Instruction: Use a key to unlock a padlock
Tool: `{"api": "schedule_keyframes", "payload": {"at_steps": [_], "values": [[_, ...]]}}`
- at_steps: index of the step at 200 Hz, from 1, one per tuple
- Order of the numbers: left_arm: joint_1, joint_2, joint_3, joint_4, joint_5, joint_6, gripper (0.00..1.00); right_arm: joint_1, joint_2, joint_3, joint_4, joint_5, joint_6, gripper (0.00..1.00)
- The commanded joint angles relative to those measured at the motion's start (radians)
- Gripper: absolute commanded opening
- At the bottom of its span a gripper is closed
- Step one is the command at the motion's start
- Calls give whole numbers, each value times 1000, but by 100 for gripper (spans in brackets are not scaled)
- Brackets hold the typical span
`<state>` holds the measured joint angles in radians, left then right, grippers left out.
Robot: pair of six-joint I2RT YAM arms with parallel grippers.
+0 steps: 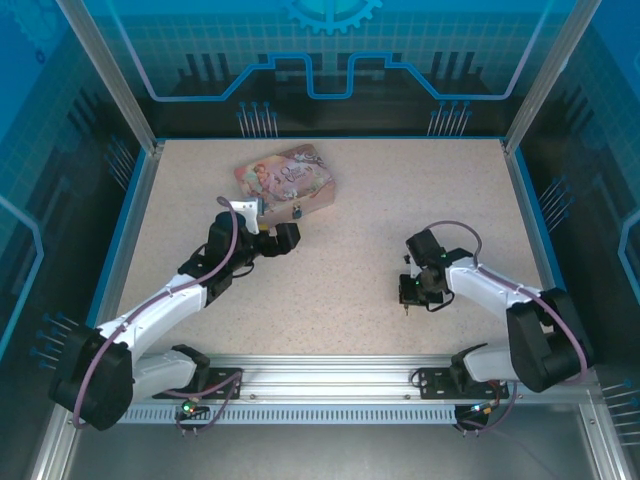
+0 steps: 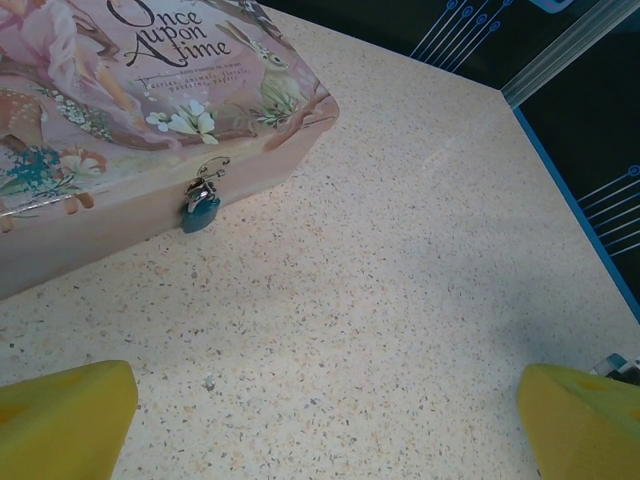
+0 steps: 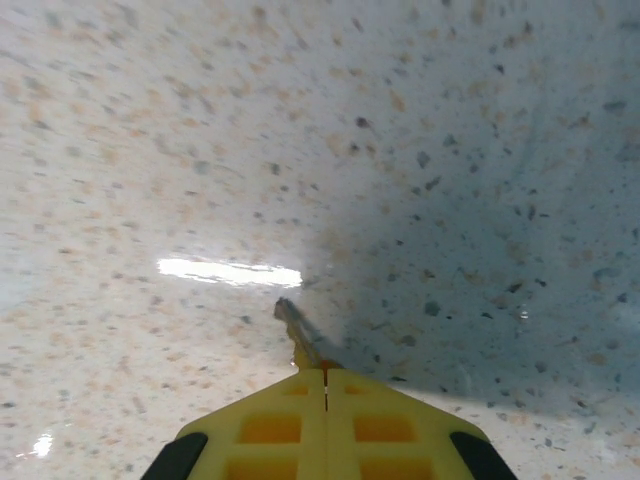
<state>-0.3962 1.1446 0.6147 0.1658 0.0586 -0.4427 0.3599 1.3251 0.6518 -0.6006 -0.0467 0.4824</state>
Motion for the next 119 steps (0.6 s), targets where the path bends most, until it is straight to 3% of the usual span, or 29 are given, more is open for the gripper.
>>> {"api": "schedule_keyframes", "payload": {"at_steps": [1, 64, 119], "values": [[-12, -20, 40, -14, 25, 19, 99, 9, -56, -12, 54, -75, 20, 0], [-40, 15, 94, -41, 134, -68, 99, 8, -127, -29, 194, -197, 163, 0], [-65, 35, 103, -41, 123, -62, 99, 15, -36, -21, 113, -109, 127, 0]]}}
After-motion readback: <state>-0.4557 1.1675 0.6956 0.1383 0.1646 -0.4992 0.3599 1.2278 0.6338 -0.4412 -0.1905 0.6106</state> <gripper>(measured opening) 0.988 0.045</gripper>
